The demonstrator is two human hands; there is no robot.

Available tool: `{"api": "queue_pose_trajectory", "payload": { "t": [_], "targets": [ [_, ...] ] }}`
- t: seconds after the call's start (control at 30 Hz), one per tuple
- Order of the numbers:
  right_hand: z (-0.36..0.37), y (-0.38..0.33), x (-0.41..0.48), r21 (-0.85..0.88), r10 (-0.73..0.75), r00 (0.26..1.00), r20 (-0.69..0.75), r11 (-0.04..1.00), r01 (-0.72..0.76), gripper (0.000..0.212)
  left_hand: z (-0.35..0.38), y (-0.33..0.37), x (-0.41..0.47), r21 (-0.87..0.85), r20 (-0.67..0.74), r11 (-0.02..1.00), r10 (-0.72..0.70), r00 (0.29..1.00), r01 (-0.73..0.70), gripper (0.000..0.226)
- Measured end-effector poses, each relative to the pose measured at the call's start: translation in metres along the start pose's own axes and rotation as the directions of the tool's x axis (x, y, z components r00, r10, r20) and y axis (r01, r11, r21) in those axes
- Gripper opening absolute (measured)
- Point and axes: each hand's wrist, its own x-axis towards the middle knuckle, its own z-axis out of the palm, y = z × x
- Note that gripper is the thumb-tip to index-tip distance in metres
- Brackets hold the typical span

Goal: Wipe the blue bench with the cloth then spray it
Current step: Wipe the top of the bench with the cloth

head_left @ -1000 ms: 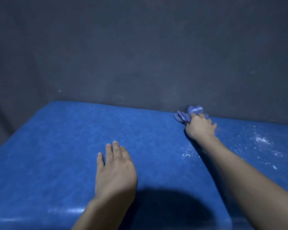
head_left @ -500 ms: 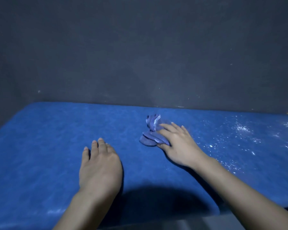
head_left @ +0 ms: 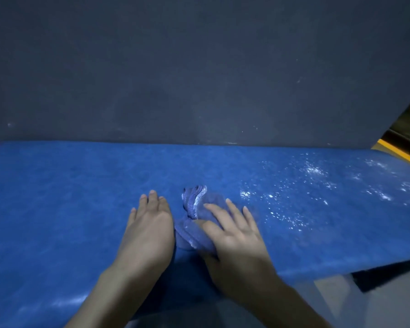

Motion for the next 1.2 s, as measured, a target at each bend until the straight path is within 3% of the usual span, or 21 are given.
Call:
{"api": "queue_pose_trajectory", "payload": {
  "t": [0.07,0.2,0.37,0.47,0.8,1.2],
  "targets": [
    [0.001,0.001,-0.01,0.007,0.008,0.997,-0.071,1.0,-0.008,0.028,-0.002,-0.002,0.001,-0.021,0.022,1.0,-0.01,1.0,0.011,0.043],
    [-0.001,0.022,-0.021,0.109,-0.009,0.994,-0.105,0.994,0.02,0.043,-0.004,0.004,0.002,-0.076,0.012,0.997,0.005,1.0,-0.004,0.033],
    [-0.006,0.061,0.003,0.126,-0.03,0.991,0.132,0.992,0.014,0.042,-0.003,0.027,0.002,-0.092,-0.064,0.994,0.057,0.996,-0.063,0.053],
    [0.003,0.081,0.029,0.147,-0.029,0.995,0.092,0.989,0.015,0.042,0.0,0.044,0.005,-0.073,-0.073,0.992,0.097,0.993,-0.102,0.056],
    [0.023,0.116,0.154,0.028,0.083,0.996,0.013,0.996,-0.083,0.034,0.018,0.076,0.031,0.09,0.099,0.989,0.112,0.989,-0.121,0.052],
    [0.023,0.131,0.189,0.013,0.251,0.968,0.026,0.968,-0.252,0.039,0.023,0.069,0.025,0.078,0.076,0.986,0.144,0.987,-0.15,0.054]
  ]
}}
